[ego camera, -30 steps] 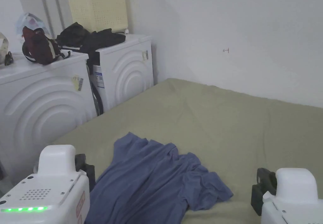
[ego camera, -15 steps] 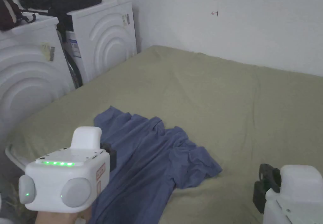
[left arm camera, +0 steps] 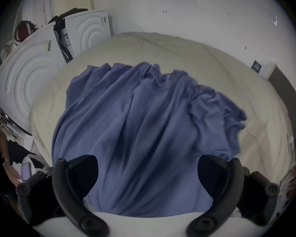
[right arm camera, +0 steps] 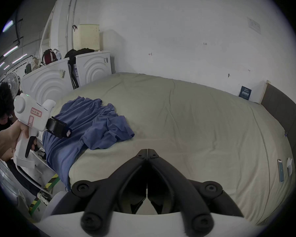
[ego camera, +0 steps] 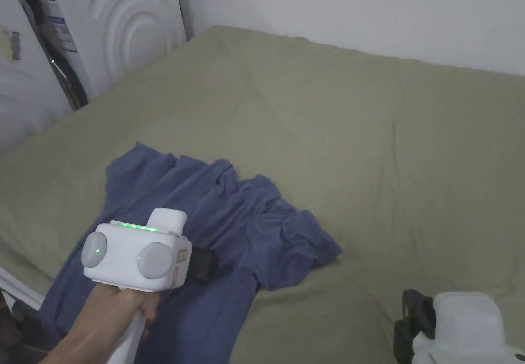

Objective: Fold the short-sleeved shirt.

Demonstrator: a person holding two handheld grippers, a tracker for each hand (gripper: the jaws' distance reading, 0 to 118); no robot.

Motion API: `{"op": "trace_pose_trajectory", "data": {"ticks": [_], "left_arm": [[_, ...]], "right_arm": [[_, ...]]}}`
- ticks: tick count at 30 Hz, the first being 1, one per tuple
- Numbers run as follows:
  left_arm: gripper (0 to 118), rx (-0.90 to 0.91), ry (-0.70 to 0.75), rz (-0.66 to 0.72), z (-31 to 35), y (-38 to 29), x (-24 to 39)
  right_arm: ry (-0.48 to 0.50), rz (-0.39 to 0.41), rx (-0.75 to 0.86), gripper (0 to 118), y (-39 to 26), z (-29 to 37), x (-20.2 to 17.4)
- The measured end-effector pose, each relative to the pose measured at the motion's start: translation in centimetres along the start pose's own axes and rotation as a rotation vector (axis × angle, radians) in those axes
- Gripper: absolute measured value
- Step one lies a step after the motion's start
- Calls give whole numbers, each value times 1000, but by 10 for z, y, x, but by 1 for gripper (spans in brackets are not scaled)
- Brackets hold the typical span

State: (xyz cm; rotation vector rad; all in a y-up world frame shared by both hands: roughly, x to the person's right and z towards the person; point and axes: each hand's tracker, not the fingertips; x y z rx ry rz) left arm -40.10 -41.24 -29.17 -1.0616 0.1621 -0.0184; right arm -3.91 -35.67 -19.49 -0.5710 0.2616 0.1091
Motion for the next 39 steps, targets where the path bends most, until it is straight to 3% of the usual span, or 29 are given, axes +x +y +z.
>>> {"op": "trace_pose_trajectory", "data": {"ticks": [3, 6, 7, 8, 10, 17, 19, 23, 30, 39], "left_arm": [[113, -114, -44, 21, -21, -3, -1], [110, -106, -59, 32, -54, -1, -20], [97, -85, -98, 61, -52, 1, -24], [75, -45, -88, 85, 7, 0, 3], [6, -36, -95, 48, 29, -2, 12], [6, -4, -155, 117, 5, 25, -42], [6, 18, -254, 168, 10, 39, -54], [6, 33, -284, 85, 35, 48, -4], [6, 110, -423, 3, 48, 94, 127], [6, 137, -723, -285, 85, 137, 375]], "right_arm": [[-9, -8, -14, 0, -1, -3, 1], [-27, 3, -44, 0, -2, -4, 3], [-25, 2, -41, 0, -4, -3, 5], [-29, 1, -42, 0, -5, -2, 7], [-41, -8, -48, 0, -7, 0, 10], [-75, -43, -40, 0, -12, 21, 30], [-87, -55, -32, 0, -15, 28, 38], [-124, -79, -25, 0, -18, 40, 52], [-195, -125, 1, 0, -26, 72, 82], [-374, -240, -37, 0, -52, 99, 154]]}}
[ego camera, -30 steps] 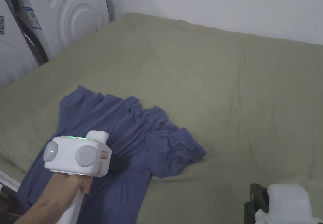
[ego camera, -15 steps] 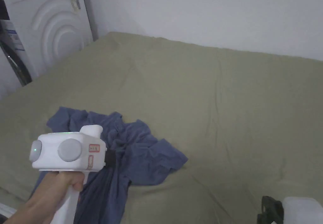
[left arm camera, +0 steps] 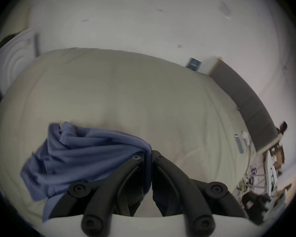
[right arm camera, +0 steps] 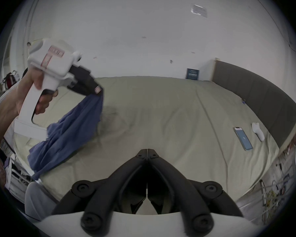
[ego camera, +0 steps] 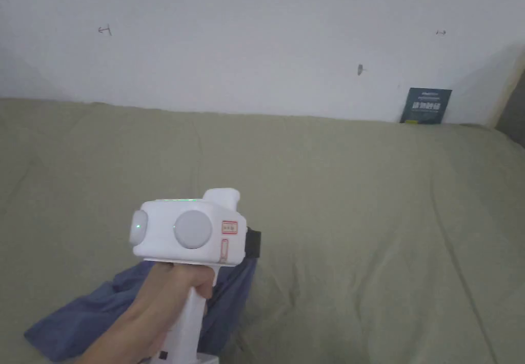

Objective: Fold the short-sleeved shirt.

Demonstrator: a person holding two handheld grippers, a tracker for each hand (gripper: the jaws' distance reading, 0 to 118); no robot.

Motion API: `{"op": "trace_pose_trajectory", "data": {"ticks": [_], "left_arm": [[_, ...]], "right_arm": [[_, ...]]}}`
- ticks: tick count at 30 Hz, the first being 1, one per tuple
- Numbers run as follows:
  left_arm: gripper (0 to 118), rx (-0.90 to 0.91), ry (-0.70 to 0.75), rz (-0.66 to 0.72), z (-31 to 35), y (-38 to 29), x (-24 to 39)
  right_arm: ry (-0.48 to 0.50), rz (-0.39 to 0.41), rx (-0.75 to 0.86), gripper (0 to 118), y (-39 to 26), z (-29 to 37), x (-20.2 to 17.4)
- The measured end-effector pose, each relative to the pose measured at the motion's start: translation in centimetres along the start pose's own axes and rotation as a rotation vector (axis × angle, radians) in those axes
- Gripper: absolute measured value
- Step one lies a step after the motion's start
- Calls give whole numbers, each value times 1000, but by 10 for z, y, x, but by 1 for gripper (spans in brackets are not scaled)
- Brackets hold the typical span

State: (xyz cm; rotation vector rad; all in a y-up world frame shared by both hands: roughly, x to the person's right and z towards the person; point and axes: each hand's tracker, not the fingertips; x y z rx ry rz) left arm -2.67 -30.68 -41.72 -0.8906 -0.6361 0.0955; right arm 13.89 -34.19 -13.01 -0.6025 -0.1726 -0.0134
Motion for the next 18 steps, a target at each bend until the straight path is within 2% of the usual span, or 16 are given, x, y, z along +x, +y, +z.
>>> {"op": "trace_pose_trajectory", "data": {"ticks": [3, 8, 14, 16, 17, 18], "left_arm": [[6, -20, -112, -45, -39, 19, 60], [6, -58, -204, -116, -99, 30, 130], [6, -272, 23, -204, -180, -23, 135], [6, -295, 112, -230, -189, -37, 133], [6, -285, 99, -222, -190, -41, 132], [18, -272, 77, -214, -187, -42, 129]], "right_arm": [[-35, -18, -10, 0, -1, -6, 21], [-89, -55, -31, 0, -6, -18, 46], [-91, -79, -76, 0, -18, -34, 57], [-86, -70, -88, 0, -20, -38, 56], [-86, -69, -90, 0, -20, -39, 56], [-82, -71, -91, 0, -20, -39, 56]]}}
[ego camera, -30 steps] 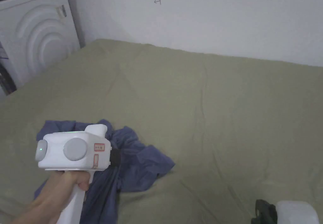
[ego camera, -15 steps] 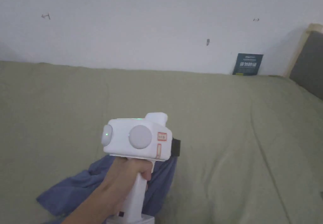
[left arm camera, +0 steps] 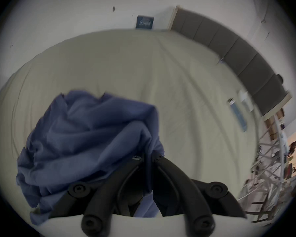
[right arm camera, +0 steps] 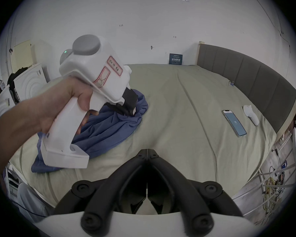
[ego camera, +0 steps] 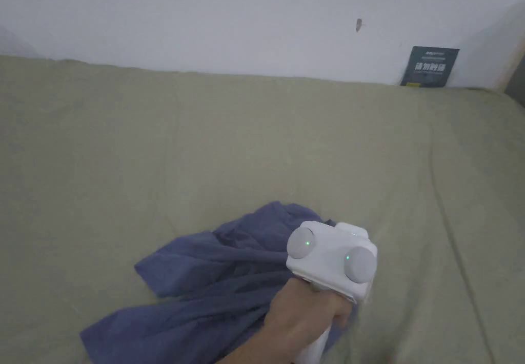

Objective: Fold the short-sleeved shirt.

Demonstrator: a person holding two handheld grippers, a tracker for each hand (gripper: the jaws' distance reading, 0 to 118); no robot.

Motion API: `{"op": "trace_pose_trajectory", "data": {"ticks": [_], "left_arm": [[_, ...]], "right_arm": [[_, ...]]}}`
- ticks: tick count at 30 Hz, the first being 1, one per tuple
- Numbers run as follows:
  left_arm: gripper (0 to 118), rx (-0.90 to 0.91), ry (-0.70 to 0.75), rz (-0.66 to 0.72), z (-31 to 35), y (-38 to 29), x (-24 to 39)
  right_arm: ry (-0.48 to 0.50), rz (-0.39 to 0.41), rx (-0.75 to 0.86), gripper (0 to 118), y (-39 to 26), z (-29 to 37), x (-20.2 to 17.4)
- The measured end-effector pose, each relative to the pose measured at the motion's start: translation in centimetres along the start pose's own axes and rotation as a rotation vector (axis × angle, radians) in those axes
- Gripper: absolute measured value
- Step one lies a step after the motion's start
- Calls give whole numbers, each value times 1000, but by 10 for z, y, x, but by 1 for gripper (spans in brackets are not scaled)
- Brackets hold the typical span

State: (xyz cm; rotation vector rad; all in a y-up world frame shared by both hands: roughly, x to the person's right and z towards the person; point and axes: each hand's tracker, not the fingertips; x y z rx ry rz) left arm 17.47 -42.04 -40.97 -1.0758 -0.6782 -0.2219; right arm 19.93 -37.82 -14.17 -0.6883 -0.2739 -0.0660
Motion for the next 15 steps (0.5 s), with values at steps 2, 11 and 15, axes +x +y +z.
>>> {"op": "trace_pose_trajectory", "data": {"ticks": [2, 11, 15], "left_arm": [[95, 53, -38, 15, 10, -3, -3], [114, 218, -50, 93, 148, -85, -38], [113, 326, -52, 115, 226, -163, -68]], "right_arm": [[8, -7, 0, 0, 1, 0, 0], [67, 0, 67, 0, 11, 28, -12], [125, 3, 101, 0, 12, 43, -24]]}}
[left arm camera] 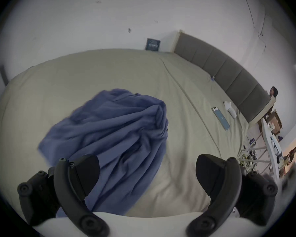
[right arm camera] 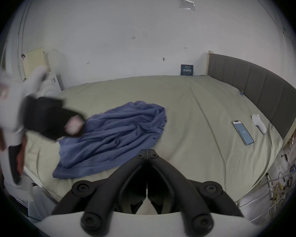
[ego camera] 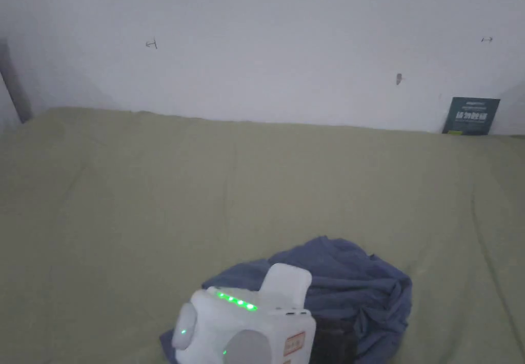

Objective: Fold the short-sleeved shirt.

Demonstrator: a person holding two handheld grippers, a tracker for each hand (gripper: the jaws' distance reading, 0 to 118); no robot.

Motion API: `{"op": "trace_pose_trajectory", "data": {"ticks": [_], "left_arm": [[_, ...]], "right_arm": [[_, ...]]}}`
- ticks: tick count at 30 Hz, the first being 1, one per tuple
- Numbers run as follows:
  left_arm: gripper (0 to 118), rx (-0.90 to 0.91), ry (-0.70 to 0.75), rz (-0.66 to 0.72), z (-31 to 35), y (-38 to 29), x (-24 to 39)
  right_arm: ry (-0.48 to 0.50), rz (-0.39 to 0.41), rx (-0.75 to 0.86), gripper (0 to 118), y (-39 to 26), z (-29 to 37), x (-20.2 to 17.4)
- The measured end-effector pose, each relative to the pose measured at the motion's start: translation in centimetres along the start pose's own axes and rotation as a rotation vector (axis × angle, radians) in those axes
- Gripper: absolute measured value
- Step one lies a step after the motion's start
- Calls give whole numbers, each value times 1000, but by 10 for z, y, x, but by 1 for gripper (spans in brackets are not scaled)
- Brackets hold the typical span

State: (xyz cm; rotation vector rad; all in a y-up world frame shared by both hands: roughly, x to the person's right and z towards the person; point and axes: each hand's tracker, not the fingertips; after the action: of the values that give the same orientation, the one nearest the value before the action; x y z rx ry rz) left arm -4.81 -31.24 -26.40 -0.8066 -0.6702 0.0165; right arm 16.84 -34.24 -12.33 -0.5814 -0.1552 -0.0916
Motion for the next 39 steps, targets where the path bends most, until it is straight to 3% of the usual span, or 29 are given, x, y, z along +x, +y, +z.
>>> {"op": "trace_pose_trajectory", "data": {"ticks": [2, 3, 4, 5, 6, 13, 18, 26, 27, 29, 30, 31, 34, 37, 38, 39], "left_arm": [[104, 70, 68, 24, 44, -26, -11], [83, 49, 91, 54, 63, -41, -17], [51, 64, 130, 79, 79, -52, -22], [10, 116, 204, 113, 94, -64, -27], [4, 156, 238, 137, 106, -74, -34], [4, 250, 469, 147, 157, -112, -66], [4, 213, 424, 242, 153, -112, -88], [4, 62, 329, 233, 80, -77, -143], [23, 76, 333, 247, 66, -73, -151], [117, -58, 343, 223, 34, -62, -165], [115, -142, 356, 165, 20, -63, -169], [114, -27, 322, 189, 2, -53, -174], [114, -158, 387, 125, -42, -58, -183], [114, -214, 363, 101, -60, -44, -187], [110, -241, 365, 111, -71, -45, -187], [99, -282, 333, 105, -78, -47, -187]], "right_arm": [[18, 16, 12, 0, 2, 6, -8], [24, 24, 16, 0, 2, 8, -12], [30, 30, 24, 0, 2, 11, -15], [38, 33, 32, 0, 3, 13, -19], [45, 35, 37, 0, 3, 16, -22], [74, 78, 42, 0, -2, 26, -39], [79, 78, 25, 0, -3, 23, -46], [76, 108, -1, 0, -3, 8, -53], [72, 110, -7, 0, -3, 4, -54], [67, 110, -19, 0, -3, -2, -53], [65, 109, -25, 0, -4, -5, -53], [65, 107, -31, 0, -4, -8, -52], [57, 114, -58, 0, -6, -19, -49], [49, 113, -82, 0, -10, -30, -45], [48, 108, -91, 0, -11, -33, -44], [46, 101, -98, 0, -11, -36, -43]]}}
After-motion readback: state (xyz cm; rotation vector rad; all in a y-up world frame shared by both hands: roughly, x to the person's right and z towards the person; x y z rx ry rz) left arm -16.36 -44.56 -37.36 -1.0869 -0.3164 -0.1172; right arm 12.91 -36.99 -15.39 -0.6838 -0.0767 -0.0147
